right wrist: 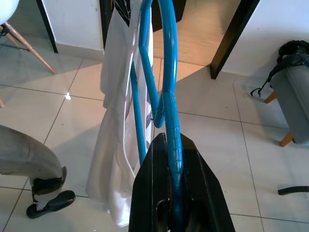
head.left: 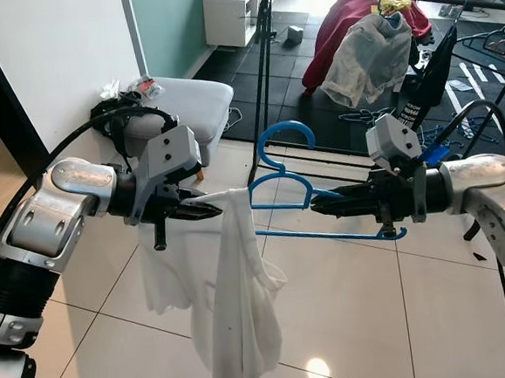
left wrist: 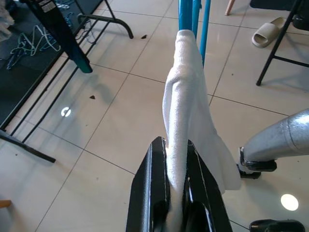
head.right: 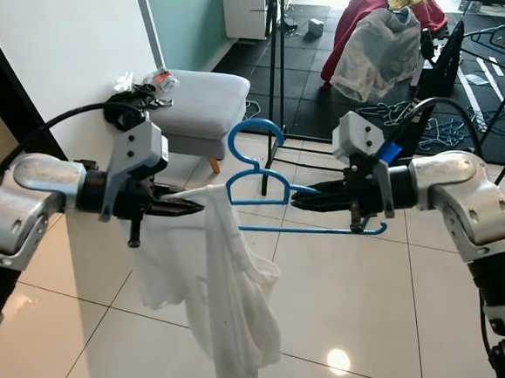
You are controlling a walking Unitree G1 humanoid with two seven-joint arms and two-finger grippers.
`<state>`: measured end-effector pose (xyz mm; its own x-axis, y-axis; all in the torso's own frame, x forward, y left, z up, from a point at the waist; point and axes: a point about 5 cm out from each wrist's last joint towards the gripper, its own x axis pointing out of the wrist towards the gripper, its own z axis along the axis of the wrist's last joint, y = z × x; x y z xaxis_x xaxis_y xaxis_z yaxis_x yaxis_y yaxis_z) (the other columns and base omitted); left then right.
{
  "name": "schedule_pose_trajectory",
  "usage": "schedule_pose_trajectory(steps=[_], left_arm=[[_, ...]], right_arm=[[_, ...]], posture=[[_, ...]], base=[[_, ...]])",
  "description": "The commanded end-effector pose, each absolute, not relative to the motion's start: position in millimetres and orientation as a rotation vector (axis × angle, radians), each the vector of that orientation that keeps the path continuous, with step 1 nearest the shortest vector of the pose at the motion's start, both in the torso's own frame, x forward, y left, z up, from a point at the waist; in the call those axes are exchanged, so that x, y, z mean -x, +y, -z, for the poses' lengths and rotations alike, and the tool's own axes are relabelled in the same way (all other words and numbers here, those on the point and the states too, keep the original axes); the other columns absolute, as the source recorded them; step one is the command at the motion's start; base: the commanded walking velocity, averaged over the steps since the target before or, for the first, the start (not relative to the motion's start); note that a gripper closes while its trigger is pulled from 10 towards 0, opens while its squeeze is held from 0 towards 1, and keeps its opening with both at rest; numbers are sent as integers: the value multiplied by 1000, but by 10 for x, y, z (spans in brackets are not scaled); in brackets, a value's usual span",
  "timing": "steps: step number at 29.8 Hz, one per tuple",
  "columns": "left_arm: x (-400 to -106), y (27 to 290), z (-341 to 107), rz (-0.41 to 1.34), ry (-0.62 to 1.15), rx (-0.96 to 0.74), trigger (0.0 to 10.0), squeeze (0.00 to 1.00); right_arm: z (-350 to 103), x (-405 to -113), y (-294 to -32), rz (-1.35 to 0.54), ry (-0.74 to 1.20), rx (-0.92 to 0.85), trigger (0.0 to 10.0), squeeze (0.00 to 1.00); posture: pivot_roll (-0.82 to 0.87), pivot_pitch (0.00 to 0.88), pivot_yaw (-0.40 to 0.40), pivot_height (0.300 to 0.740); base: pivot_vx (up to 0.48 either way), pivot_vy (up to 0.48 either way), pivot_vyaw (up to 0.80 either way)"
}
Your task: Hang hanger
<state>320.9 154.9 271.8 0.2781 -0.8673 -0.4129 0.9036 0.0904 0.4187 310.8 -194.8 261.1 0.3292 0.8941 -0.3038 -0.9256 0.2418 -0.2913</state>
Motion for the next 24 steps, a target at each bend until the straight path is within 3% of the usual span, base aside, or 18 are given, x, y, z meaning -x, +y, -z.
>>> schedule_pose_trajectory(steps=[1, 9, 10, 15, 18, 21, 23, 24], left_arm=[[-3191, 1551, -2664, 1326, 89, -677, 0, 0], [-3214, 1571, -2718, 1298, 58, -677, 0, 0], [-3223, 1576, -2749, 1285, 33, -687, 0, 0], [-3247, 1591, -2820, 1257, -18, -705, 0, 0], [-3302, 1663, -2918, 1197, -68, -756, 0, 0], [-3302, 1663, -2918, 1197, -68, -756, 0, 0], [-3322, 1684, -2962, 1174, -96, -768, 0, 0], [-3322, 1684, -2962, 1174, -96, -768, 0, 0]], right_arm=[[-2782, -3120, -1941, -1218, -27, 461, 10000, 0], [-2816, -3184, -1979, -1140, -61, 427, 10000, 0], [-2830, -3196, -2008, -1107, -78, 408, 10000, 1000], [-2870, -3214, -2107, -1026, -116, 373, 10000, 1000], [-2992, -3142, -2508, -853, -187, 310, 10000, 1000], [-2992, -3142, -2508, -853, -187, 310, 10000, 1000], [-3056, -3044, -2752, -770, -230, 259, 10000, 1000], [-3056, -3044, -2752, -770, -230, 259, 10000, 1000]], posture=[[-34, 75, -34, 740], [-35, 75, -34, 740], [-33, 73, -37, 740], [-33, 73, -37, 740], [-26, 69, -32, 740], [-26, 69, -32, 740], [-35, 63, -31, 740], [-35, 63, -31, 740]], base=[[0, 0, 0], [0, 0, 0], [0, 0, 0], [0, 0, 0], [0, 0, 0], [0, 0, 0], [0, 0, 0], [0, 0, 0]])
